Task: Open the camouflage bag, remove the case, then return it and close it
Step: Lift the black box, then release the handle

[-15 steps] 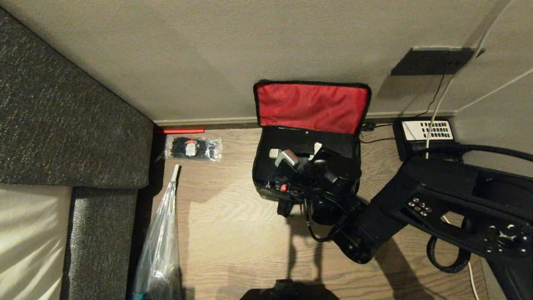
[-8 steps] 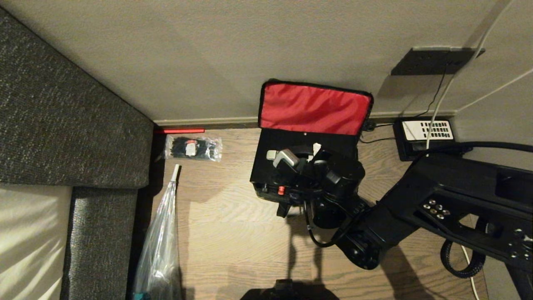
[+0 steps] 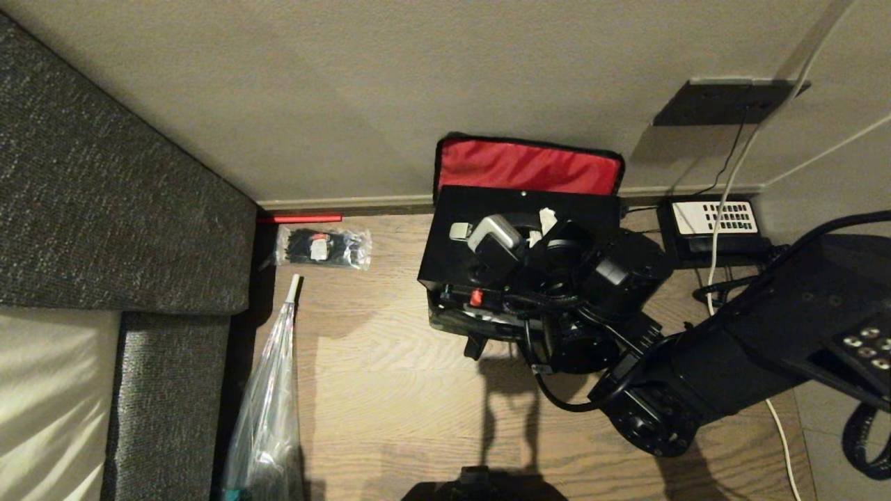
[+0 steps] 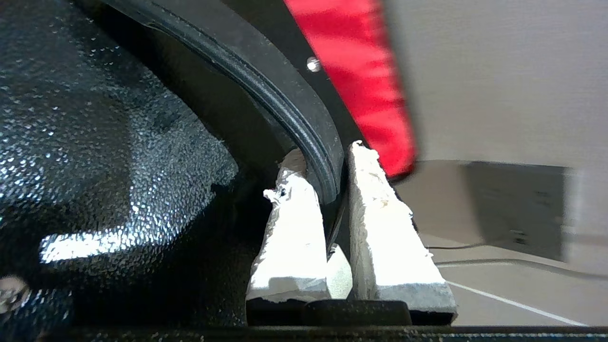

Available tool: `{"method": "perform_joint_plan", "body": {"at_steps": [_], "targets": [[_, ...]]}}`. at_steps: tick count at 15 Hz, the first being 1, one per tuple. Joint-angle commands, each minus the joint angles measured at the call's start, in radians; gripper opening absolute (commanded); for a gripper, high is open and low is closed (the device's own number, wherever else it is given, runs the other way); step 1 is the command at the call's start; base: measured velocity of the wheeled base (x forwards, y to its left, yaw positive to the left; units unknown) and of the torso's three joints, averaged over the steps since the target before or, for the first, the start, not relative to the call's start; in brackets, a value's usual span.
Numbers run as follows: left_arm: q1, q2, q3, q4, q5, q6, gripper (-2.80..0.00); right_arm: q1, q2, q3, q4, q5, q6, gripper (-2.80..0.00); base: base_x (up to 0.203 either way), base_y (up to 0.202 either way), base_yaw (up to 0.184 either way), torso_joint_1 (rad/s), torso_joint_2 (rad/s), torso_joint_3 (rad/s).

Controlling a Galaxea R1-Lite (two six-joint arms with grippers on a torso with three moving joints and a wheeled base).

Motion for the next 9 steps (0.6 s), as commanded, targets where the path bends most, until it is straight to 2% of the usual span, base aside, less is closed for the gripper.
{"method": "perform_joint_plan", "body": {"at_steps": [1, 3, 5, 7, 9], "targets": [[0.001, -0.002, 0.003, 0.000, 0.001, 0.000, -2.80, 0.006, -0.110, 0.057, 0.019, -0.005, 0.004, -2.80, 0.000, 0.000, 0.000, 0.000, 0.00, 0.000], [0.001, -0.002, 0.003, 0.000, 0.001, 0.000, -2.80, 0.004, -0.173, 0.093, 0.075, -0.009, 0.046, -2.80, 0.000, 0.000, 0.000, 0.000, 0.00, 0.000], [0.001, -0.002, 0.003, 0.000, 0.001, 0.000, -2.80, -0.017, -0.237, 0.124, 0.146, -0.070, 0.098, -2.80, 0.000, 0.000, 0.000, 0.000, 0.00, 0.000], [0.000, -0.002, 0.003, 0.000, 0.001, 0.000, -2.80, -0.033, -0.293, 0.161, 0.257, -0.111, 0.233, -2.80, 0.000, 0.000, 0.000, 0.000, 0.00, 0.000], [0.000, -0.002, 0.003, 0.000, 0.001, 0.000, -2.80, -0.043, -0.362, 0.201, 0.379, -0.116, 0.349, -2.80, 0.000, 0.000, 0.000, 0.000, 0.00, 0.000]]}}
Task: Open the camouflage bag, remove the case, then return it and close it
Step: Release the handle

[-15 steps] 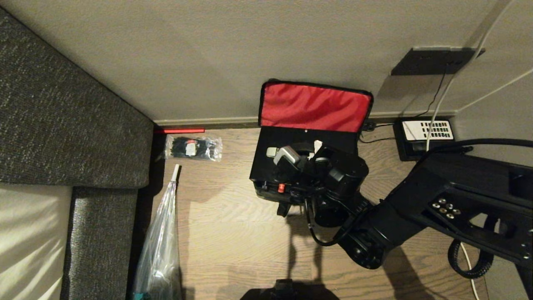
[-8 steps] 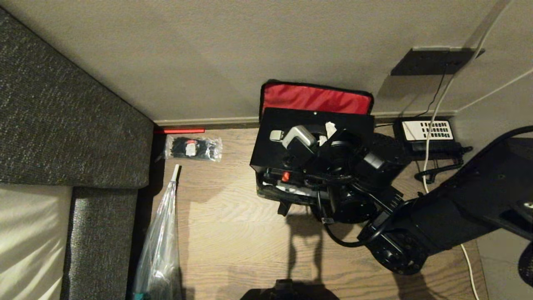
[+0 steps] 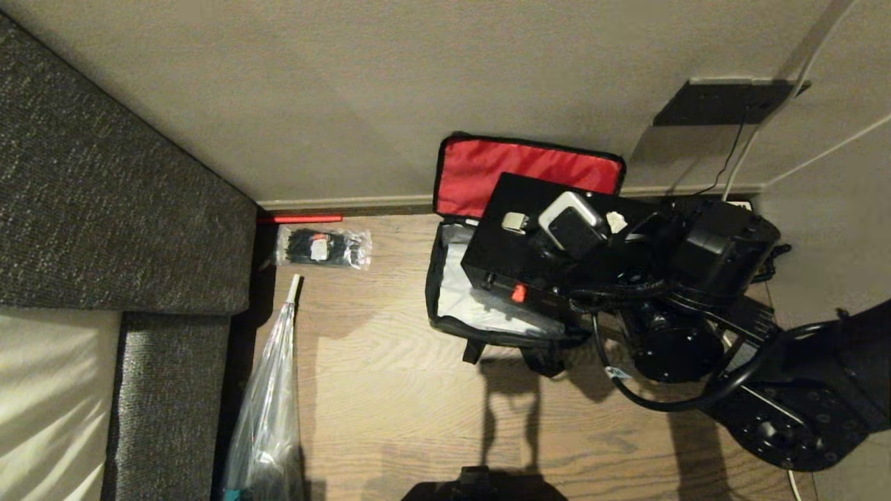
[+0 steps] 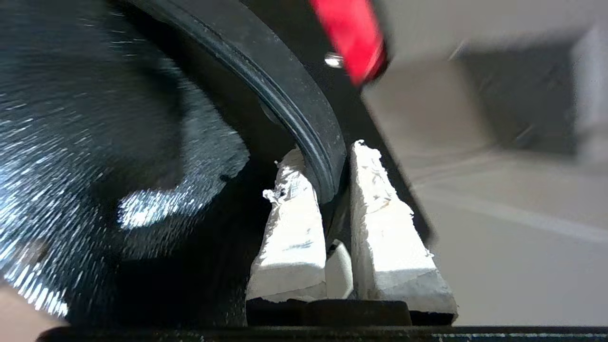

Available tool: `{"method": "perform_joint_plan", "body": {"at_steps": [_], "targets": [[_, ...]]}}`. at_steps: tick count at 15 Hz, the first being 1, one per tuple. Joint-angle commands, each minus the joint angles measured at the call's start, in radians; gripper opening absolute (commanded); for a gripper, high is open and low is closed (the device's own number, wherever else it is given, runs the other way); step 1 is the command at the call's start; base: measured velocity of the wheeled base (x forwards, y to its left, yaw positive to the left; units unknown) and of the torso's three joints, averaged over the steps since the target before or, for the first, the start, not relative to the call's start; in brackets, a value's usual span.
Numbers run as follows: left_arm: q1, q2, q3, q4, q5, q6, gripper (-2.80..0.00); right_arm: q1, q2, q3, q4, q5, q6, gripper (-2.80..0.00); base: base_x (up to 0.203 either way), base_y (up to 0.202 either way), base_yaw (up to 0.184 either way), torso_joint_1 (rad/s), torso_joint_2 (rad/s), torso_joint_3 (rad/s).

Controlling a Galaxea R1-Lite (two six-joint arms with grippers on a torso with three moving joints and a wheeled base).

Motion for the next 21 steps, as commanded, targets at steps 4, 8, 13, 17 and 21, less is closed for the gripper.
{"method": "perform_joint_plan", "body": {"at_steps": [4, 8, 13, 17, 21], "targets": [[0.001, -0.002, 0.003, 0.000, 0.000, 0.000, -2.80, -0.133, -0.207, 0.152, 0.171, -0.003, 0.136, -2.80, 0.000, 0.000, 0.000, 0.000, 0.00, 0.000], [0.001, -0.002, 0.003, 0.000, 0.000, 0.000, -2.80, -0.243, -0.308, 0.238, 0.215, -0.004, 0.217, -2.80, 0.000, 0.000, 0.000, 0.000, 0.00, 0.000], [0.000, -0.002, 0.003, 0.000, 0.000, 0.000, -2.80, -0.342, -0.418, 0.278, 0.269, -0.007, 0.225, -2.80, 0.000, 0.000, 0.000, 0.000, 0.00, 0.000], [0.001, -0.002, 0.003, 0.000, 0.000, 0.000, -2.80, -0.404, -0.472, 0.303, 0.351, -0.009, 0.256, -2.80, 0.000, 0.000, 0.000, 0.000, 0.00, 0.000], [0.001, -0.002, 0.003, 0.000, 0.000, 0.000, -2.80, -0.515, -0.471, 0.336, 0.361, -0.008, 0.259, -2.80, 0.000, 0.000, 0.000, 0.000, 0.00, 0.000]]}}
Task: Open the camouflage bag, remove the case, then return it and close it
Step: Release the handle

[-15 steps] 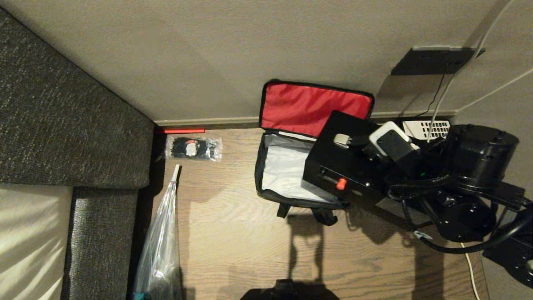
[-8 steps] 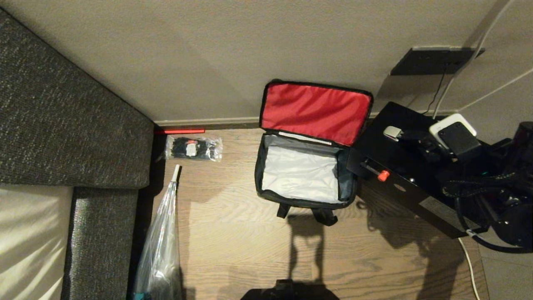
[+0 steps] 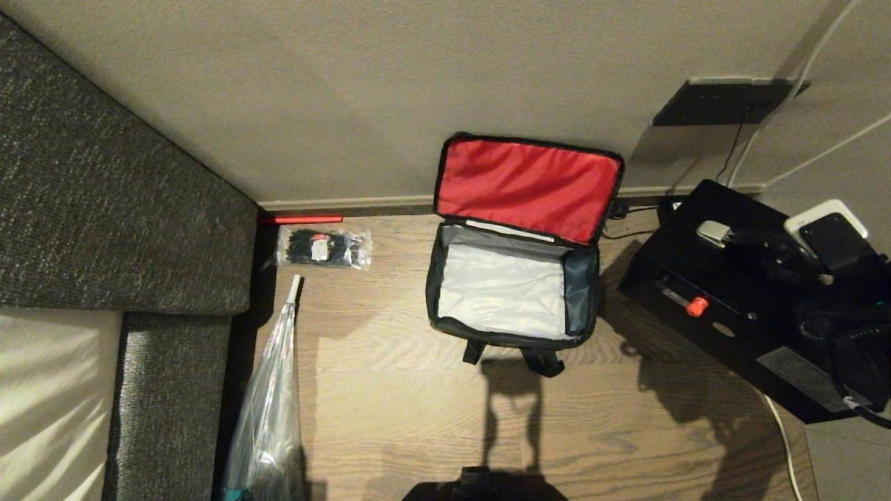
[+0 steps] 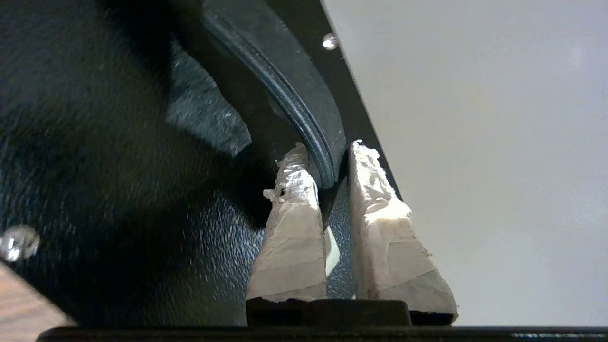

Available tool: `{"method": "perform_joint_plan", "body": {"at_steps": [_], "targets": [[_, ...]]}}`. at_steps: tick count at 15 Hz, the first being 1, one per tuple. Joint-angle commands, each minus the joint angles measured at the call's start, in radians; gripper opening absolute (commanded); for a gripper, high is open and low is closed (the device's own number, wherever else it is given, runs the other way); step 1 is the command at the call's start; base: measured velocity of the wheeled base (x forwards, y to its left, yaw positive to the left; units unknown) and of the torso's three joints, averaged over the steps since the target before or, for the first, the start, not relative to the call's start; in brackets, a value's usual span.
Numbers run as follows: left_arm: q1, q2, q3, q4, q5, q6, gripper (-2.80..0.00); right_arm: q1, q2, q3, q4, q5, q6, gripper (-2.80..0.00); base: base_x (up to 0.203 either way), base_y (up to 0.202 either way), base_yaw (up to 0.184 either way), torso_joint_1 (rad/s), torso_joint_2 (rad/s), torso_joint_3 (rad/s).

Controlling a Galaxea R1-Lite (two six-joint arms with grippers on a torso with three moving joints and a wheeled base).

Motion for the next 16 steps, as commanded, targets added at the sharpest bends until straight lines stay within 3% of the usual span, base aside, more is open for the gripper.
{"method": "perform_joint_plan", "body": {"at_steps": [1, 7, 11, 16], "targets": [[0.001, -0.002, 0.003, 0.000, 0.000, -0.001, -2.80, -0.067, 0.016, 0.020, -0.005, -0.005, 0.005, -2.80, 0.000, 0.000, 0.000, 0.000, 0.00, 0.000], [-0.001, -0.002, 0.003, 0.000, 0.000, -0.001, -2.80, -0.152, 0.240, 0.004, -0.011, -0.003, 0.107, -2.80, 0.000, 0.000, 0.000, 0.000, 0.00, 0.000], [0.000, -0.002, 0.003, 0.000, 0.000, -0.001, -2.80, -0.161, 0.406, -0.046, -0.013, -0.001, 0.183, -2.80, 0.000, 0.000, 0.000, 0.000, 0.00, 0.000], [0.001, -0.002, 0.003, 0.000, 0.000, -0.001, -2.80, -0.162, 0.584, -0.123, -0.070, 0.022, 0.220, -2.80, 0.000, 0.000, 0.000, 0.000, 0.00, 0.000]]}}
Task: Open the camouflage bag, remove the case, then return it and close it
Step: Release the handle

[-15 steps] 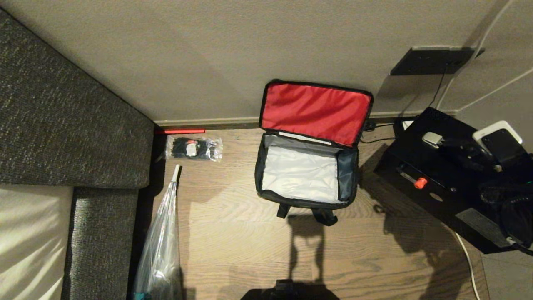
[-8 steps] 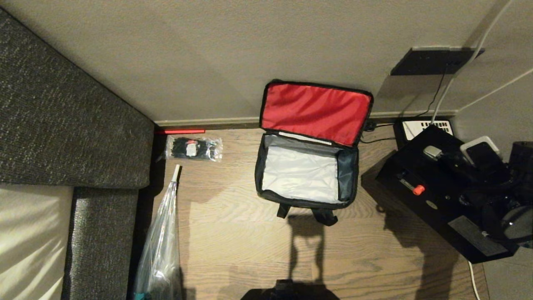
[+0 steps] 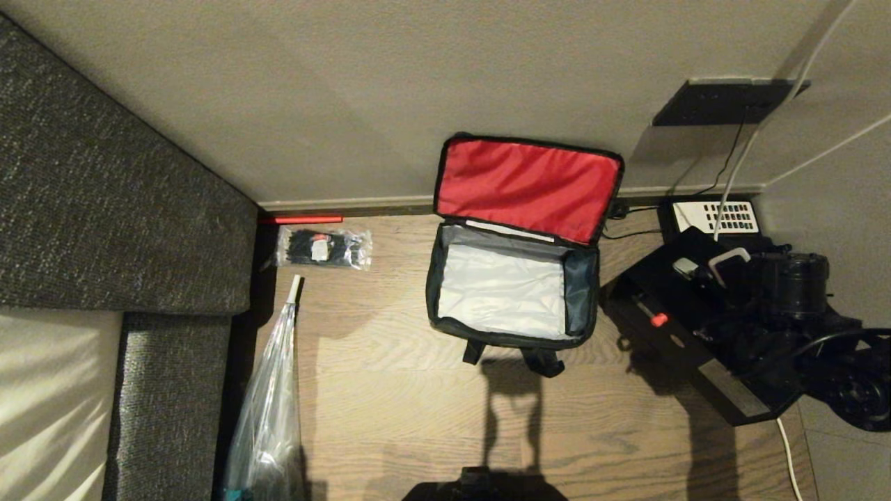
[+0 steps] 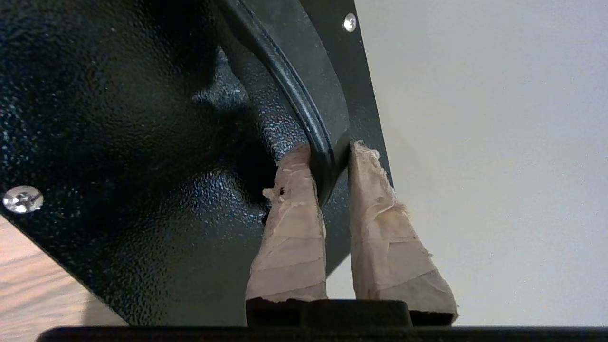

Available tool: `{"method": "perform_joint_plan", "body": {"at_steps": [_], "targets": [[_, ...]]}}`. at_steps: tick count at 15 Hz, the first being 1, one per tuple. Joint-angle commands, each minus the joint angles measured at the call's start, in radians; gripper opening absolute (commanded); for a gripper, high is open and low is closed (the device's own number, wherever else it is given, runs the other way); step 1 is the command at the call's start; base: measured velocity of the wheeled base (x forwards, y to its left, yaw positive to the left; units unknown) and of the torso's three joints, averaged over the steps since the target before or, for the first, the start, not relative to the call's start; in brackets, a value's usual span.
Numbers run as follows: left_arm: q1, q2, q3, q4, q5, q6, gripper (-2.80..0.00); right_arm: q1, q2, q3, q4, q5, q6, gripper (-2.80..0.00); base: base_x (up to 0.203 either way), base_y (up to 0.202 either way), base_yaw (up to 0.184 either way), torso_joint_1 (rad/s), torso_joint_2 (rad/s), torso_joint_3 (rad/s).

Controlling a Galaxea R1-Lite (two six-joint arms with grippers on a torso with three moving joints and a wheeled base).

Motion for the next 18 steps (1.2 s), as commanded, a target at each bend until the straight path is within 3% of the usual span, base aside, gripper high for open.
{"method": "perform_joint_plan", "body": {"at_steps": [1, 15, 16, 18], "targets": [[-0.001, -0.002, 0.003, 0.000, 0.000, -0.001, -2.80, 0.001, 0.124, -0.042, -0.007, 0.001, 0.004, -2.80, 0.000, 0.000, 0.000, 0.000, 0.00, 0.000], [-0.001, -0.002, 0.003, 0.000, 0.000, -0.001, -2.80, 0.001, 0.313, -0.116, -0.018, 0.015, 0.005, -2.80, 0.000, 0.000, 0.000, 0.000, 0.00, 0.000], [0.001, -0.002, 0.003, 0.000, 0.000, -0.001, -2.80, 0.001, 0.320, -0.108, -0.014, 0.040, 0.005, 0.00, 0.000, 0.000, 0.000, 0.000, 0.00, 0.000], [0.000, -0.002, 0.003, 0.000, 0.000, -0.001, -2.80, 0.001, 0.323, -0.080, -0.004, 0.067, 0.001, 0.00, 0.000, 0.000, 0.000, 0.000, 0.00, 0.000]]}}
